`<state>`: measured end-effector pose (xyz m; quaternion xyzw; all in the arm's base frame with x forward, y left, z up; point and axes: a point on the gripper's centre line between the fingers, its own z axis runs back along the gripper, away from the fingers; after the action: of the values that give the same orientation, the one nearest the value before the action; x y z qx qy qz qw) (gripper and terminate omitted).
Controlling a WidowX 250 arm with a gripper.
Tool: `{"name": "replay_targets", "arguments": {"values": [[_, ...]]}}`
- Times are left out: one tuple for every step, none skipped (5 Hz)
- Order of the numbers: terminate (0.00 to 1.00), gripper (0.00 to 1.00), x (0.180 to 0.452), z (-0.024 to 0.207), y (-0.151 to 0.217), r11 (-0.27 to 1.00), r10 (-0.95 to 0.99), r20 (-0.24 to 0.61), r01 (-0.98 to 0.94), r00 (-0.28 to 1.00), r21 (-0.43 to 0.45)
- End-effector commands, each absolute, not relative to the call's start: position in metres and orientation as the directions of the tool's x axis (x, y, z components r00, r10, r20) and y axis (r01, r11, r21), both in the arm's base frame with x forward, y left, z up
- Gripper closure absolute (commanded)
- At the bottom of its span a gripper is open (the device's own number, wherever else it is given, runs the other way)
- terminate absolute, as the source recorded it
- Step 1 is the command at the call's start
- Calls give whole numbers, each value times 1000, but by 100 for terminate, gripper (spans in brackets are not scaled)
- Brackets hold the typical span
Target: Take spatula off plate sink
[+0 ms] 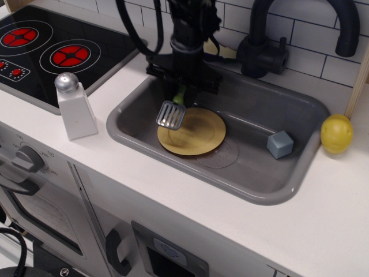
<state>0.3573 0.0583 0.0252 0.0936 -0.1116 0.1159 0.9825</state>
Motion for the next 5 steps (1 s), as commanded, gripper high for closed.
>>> {"name": "replay_targets", "arguments": {"values": [[0,100,360,55,14,933,300,292,-343,908,111],[0,100,350,46,-13,918,351,269,-387,897,92],[0,100,339,31,-42,922,355,229,-380,906,74],[0,100,336,17,-59,906,400,209,-419,892,56],[0,100,333,6,-73,915,378,207,-399,903,68]]}}
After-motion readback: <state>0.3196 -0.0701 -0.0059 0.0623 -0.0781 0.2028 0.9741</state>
